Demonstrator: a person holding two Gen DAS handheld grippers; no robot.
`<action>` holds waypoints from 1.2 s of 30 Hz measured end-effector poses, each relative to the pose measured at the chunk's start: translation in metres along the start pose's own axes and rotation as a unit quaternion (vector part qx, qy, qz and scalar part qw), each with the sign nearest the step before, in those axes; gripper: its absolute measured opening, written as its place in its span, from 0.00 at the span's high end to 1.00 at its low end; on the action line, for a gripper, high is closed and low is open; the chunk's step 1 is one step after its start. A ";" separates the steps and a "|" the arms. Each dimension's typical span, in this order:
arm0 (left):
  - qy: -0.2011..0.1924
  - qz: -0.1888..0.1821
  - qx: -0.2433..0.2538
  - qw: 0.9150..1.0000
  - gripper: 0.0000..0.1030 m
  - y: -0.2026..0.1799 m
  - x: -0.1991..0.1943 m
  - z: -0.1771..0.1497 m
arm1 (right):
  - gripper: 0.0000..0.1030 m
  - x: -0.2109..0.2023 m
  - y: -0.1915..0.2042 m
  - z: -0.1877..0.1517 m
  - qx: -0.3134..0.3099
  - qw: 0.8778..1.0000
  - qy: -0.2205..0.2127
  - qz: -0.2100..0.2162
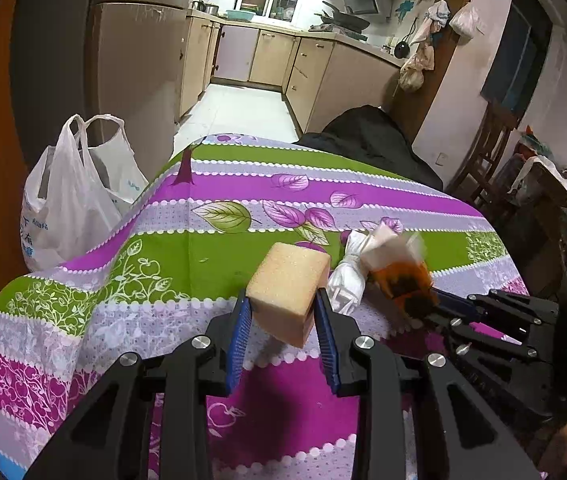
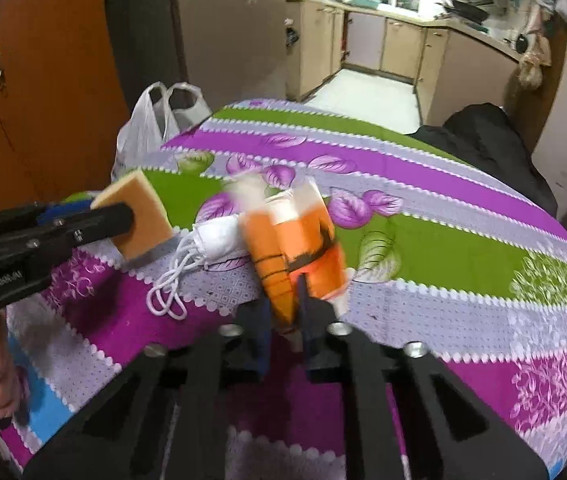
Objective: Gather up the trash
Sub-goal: 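Grasp the orange-and-white paper box with the right tool while the left tool holds the sponge, then carry the sponge and paper box over the green bin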
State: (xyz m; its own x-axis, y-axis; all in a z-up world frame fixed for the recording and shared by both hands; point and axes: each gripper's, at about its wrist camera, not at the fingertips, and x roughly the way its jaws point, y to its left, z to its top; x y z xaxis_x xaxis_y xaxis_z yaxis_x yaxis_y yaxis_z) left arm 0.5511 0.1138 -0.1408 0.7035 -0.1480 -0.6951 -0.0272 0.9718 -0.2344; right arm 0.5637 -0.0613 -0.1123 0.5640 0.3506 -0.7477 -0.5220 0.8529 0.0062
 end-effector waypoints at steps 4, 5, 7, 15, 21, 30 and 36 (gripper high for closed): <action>-0.019 0.000 0.005 1.000 0.69 -0.008 -0.015 -0.005 | 0.93 -0.036 -0.008 -0.011 0.029 0.999 -0.036 -0.009; -0.023 -0.002 0.007 1.000 0.69 -0.012 -0.020 -0.007 | 0.93 -0.048 -0.011 -0.015 0.036 0.998 -0.045 -0.013; -0.035 -0.011 0.013 0.999 0.70 -0.022 -0.034 -0.011 | 0.93 -0.070 -0.016 -0.021 0.048 0.997 -0.061 -0.019; -0.090 -0.054 0.052 0.993 0.70 -0.094 -0.111 -0.025 | 0.93 -0.187 -0.039 -0.062 0.099 0.984 -0.129 -0.072; -0.097 -0.093 0.089 0.987 0.70 -0.164 -0.145 -0.043 | 0.93 -0.247 -0.056 -0.097 0.123 0.975 -0.140 -0.119; -0.090 -0.154 0.150 0.973 0.70 -0.282 -0.173 -0.080 | 0.93 -0.321 -0.100 -0.151 0.162 0.957 -0.150 -0.190; -0.077 -0.193 0.183 0.961 0.70 -0.356 -0.181 -0.104 | 0.93 -0.364 -0.141 -0.190 0.192 0.941 -0.139 -0.240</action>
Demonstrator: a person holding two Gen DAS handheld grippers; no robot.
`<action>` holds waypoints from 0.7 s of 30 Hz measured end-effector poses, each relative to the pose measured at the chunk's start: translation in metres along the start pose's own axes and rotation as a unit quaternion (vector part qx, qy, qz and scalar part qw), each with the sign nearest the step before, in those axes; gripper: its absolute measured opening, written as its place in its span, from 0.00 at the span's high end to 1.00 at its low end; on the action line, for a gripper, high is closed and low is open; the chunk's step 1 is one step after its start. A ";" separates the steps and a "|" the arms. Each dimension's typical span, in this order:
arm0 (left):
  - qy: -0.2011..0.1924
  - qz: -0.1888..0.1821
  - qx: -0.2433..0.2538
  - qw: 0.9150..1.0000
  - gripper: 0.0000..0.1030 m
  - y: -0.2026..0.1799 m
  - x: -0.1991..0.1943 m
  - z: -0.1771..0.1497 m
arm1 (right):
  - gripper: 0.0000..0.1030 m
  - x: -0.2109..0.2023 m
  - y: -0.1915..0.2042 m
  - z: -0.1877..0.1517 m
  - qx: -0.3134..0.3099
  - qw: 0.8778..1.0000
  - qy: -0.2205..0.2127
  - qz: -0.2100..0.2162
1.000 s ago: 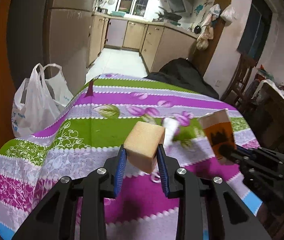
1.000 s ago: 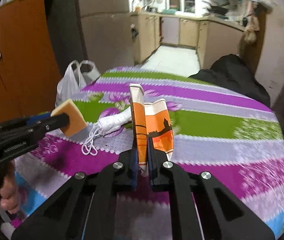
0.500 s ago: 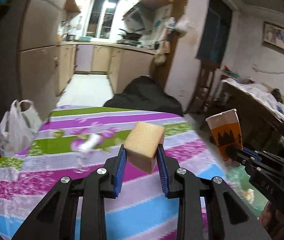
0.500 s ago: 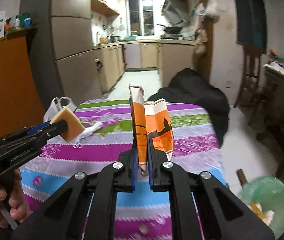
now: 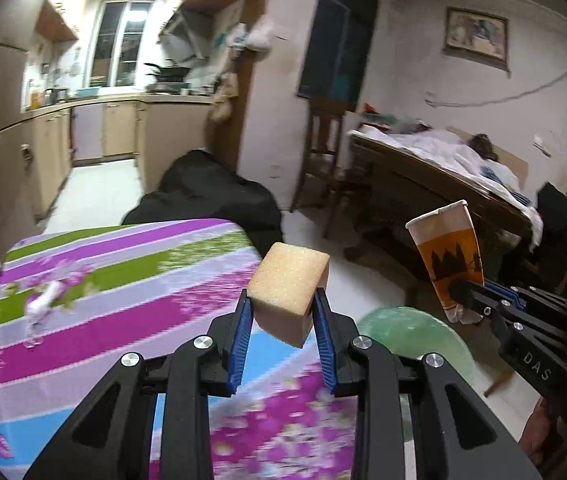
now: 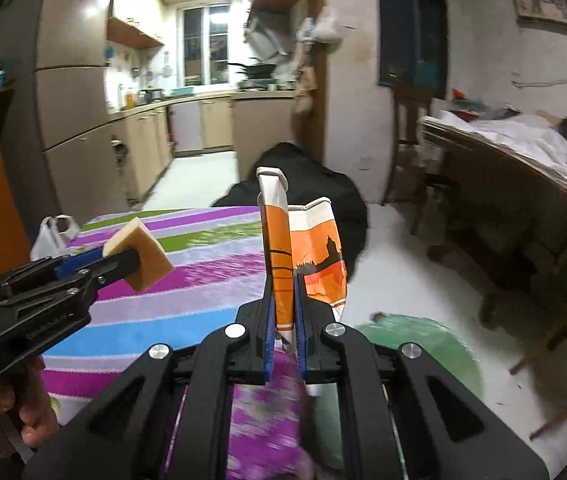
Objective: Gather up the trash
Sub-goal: 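Carry the sponge and paper box over the green bin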
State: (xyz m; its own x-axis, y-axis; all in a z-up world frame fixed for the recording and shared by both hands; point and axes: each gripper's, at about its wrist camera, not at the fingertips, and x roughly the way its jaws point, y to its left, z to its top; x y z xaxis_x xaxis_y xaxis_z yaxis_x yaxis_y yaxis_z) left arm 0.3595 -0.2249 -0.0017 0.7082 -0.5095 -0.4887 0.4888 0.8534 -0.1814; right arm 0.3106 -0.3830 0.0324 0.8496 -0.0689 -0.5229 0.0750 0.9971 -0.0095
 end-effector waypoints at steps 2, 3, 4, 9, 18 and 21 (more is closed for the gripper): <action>0.005 -0.014 0.010 1.000 0.70 -0.026 0.010 0.002 | 0.93 -0.002 -0.017 -0.004 0.006 1.000 0.005 -0.016; 0.006 -0.018 0.013 1.000 0.70 -0.034 0.012 0.002 | 0.93 -0.003 -0.029 -0.006 0.011 1.000 0.010 -0.026; 0.009 -0.023 0.018 1.000 0.70 -0.044 0.017 0.003 | 0.93 -0.005 -0.035 -0.009 0.015 0.999 0.015 -0.031; 0.032 -0.049 0.040 0.997 0.70 -0.098 0.051 0.005 | 0.93 0.002 -0.078 -0.021 0.047 0.997 0.046 -0.046; 0.082 -0.064 0.072 0.992 0.70 -0.158 0.127 0.000 | 0.93 0.029 -0.142 -0.047 0.110 0.986 0.118 -0.048; 0.101 -0.060 0.079 0.990 0.70 -0.164 0.150 -0.008 | 0.93 0.037 -0.158 -0.055 0.122 0.982 0.136 -0.049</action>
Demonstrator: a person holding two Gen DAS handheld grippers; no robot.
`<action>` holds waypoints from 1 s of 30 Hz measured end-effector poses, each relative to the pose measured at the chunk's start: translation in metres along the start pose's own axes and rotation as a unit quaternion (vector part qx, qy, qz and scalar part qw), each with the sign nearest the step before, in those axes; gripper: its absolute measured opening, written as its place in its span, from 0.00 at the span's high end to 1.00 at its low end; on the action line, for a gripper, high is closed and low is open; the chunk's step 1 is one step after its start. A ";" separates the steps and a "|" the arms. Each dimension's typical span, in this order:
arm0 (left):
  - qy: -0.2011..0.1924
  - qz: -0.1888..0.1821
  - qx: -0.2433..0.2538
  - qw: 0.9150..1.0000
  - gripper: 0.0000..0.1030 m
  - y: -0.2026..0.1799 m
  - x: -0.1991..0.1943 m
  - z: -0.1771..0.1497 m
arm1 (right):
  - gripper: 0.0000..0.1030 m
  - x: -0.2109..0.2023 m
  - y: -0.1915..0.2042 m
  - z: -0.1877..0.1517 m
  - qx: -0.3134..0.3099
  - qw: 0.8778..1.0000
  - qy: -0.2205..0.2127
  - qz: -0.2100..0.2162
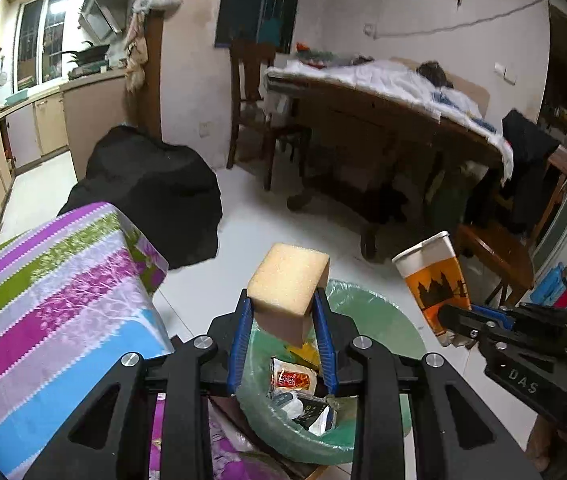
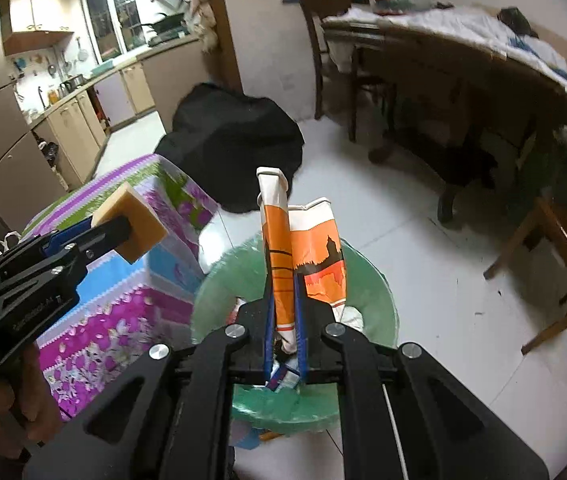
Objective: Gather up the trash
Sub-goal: 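Carry the sponge and paper box over the green bin, then open both tools to drop the sponge and paper box into the bin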
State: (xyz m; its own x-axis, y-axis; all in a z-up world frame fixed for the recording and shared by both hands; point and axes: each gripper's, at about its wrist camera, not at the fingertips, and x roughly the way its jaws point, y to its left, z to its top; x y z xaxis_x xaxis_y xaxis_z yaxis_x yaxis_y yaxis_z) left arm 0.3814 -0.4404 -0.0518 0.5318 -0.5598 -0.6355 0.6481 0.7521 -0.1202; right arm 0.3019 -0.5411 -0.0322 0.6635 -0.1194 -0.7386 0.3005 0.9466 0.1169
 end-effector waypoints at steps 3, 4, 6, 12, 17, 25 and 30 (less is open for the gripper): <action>0.020 -0.001 0.005 1.000 0.70 -0.003 0.023 -0.005 | 0.93 0.010 -0.010 -0.002 0.009 1.000 0.016 0.002; 0.028 -0.001 0.007 1.000 0.70 -0.004 0.031 -0.007 | 0.93 0.014 -0.013 -0.004 0.012 1.000 0.021 0.004; 0.040 -0.001 0.010 0.999 0.70 -0.007 0.043 -0.011 | 0.93 0.020 -0.017 -0.007 0.015 0.999 0.029 0.004; 0.058 0.001 0.015 0.998 0.70 -0.004 0.066 -0.021 | 0.93 0.028 -0.024 -0.011 0.020 0.999 0.041 0.003; 0.063 0.004 0.019 0.998 0.70 -0.006 0.073 -0.023 | 0.93 0.030 -0.030 -0.013 0.023 0.999 0.046 0.006; 0.067 0.006 0.018 0.998 0.70 -0.007 0.079 -0.025 | 0.93 0.035 -0.036 -0.010 0.025 0.998 0.050 0.008; 0.069 0.007 0.019 0.997 0.70 -0.007 0.081 -0.025 | 0.93 0.037 -0.037 -0.010 0.024 0.998 0.052 0.008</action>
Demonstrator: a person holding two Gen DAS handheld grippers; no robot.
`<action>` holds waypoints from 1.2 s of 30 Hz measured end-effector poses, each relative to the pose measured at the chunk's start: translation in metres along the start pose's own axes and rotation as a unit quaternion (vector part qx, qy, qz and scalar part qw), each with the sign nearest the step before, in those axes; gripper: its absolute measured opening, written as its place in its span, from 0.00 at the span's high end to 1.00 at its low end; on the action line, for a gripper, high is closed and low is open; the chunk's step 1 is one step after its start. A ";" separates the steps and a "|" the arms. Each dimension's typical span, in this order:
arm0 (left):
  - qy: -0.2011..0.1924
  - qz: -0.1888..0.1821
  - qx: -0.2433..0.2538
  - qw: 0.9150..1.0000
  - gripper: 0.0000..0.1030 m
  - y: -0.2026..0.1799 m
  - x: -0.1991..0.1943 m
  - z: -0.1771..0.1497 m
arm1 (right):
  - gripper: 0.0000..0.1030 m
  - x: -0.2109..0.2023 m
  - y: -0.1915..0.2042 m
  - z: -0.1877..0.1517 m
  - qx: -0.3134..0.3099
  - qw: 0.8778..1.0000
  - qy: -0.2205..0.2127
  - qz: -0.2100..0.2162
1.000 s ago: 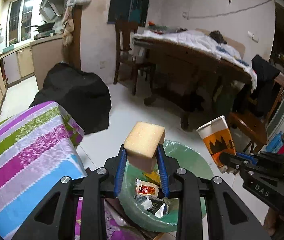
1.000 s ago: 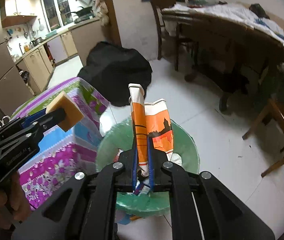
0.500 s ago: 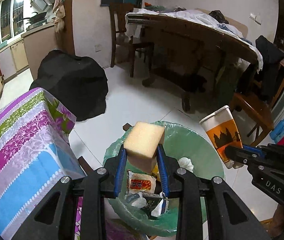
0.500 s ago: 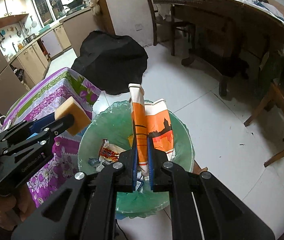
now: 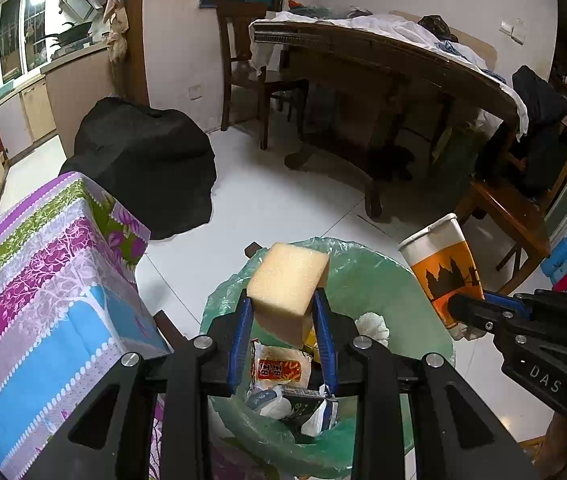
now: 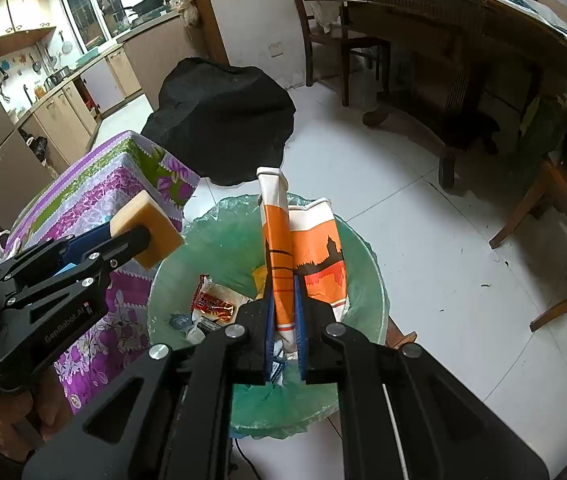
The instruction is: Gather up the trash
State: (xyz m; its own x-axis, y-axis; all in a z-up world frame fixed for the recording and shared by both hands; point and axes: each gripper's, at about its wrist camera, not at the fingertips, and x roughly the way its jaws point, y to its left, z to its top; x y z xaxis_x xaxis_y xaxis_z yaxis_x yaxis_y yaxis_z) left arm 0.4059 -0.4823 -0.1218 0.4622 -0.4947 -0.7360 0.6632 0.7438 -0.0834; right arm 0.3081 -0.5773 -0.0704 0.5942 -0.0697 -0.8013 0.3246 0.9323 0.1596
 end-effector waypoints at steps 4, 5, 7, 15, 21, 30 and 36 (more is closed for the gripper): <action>0.000 0.003 -0.001 1.000 0.70 0.001 0.003 0.000 | 0.93 0.001 0.000 -0.001 0.000 1.000 0.000 0.001; 0.001 0.003 -0.001 1.000 0.70 0.000 0.003 0.000 | 0.93 0.001 0.000 -0.001 0.000 1.000 0.001 0.000; 0.001 0.004 0.000 1.000 0.70 0.001 0.003 -0.001 | 0.93 0.001 -0.001 -0.001 0.000 1.000 0.000 -0.001; 0.009 0.005 0.001 1.000 0.68 0.000 0.008 -0.002 | 0.93 0.004 -0.004 -0.003 0.005 1.000 -0.003 0.000; 0.010 0.013 -0.002 1.000 0.27 0.003 0.011 -0.005 | 0.81 0.004 -0.009 -0.005 0.010 1.000 -0.008 0.000; 0.006 0.026 -0.001 1.000 0.12 0.005 0.009 -0.006 | 0.50 0.000 -0.013 -0.009 0.021 1.000 -0.021 -0.002; 0.001 0.031 -0.003 1.000 0.08 0.007 0.000 -0.008 | 0.23 -0.009 -0.017 -0.016 0.028 0.999 -0.040 -0.003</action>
State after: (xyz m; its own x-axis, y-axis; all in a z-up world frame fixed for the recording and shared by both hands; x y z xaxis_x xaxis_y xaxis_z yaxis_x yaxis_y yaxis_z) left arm 0.4060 -0.4740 -0.1277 0.5012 -0.4458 -0.7417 0.6298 0.7757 -0.0406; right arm 0.2858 -0.5868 -0.0749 0.6488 -0.1062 -0.7536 0.3683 0.9103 0.1889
